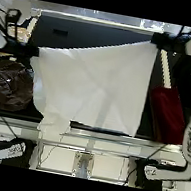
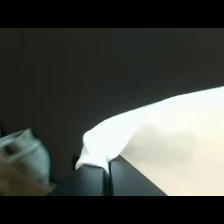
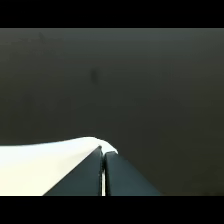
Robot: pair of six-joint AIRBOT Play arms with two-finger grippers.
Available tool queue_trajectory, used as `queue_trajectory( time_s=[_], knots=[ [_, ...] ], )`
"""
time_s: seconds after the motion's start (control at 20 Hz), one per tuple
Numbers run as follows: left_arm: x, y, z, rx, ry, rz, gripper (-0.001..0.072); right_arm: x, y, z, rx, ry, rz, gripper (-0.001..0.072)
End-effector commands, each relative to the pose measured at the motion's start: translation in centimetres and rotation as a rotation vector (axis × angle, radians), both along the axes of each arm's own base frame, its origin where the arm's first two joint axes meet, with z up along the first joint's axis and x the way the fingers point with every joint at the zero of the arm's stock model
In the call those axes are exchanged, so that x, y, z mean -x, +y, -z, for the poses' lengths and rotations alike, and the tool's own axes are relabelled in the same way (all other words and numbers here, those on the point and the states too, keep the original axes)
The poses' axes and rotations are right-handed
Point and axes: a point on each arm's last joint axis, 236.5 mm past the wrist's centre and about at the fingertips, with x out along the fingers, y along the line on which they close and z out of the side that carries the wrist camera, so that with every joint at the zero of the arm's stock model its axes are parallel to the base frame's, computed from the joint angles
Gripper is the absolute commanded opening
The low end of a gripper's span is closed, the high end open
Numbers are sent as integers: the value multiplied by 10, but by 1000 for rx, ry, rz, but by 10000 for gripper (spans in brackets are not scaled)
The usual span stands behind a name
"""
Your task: Fold the shirts.
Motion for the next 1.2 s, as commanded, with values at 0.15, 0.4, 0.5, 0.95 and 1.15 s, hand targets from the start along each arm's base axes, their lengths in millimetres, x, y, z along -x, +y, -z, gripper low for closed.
queue_trajectory(
  time_s=[0.15,0.4,0.5,0.95,1.15],
  knots=[
    [-76,3,91,105,-76,-107,232,-99,9,120,-229,-91,102,153],
    [-102,24,-36,187,-355,-178,720,-116,-21,13,-259,-270,120,553],
    [-74,45,-107,169,-453,-202,720,-84,-59,-23,-168,-192,124,553],
    [194,116,5,342,-142,-743,676,132,-146,-11,25,175,155,551],
    [223,51,92,615,-14,-799,468,176,-101,46,-147,207,135,552]
  ],
)
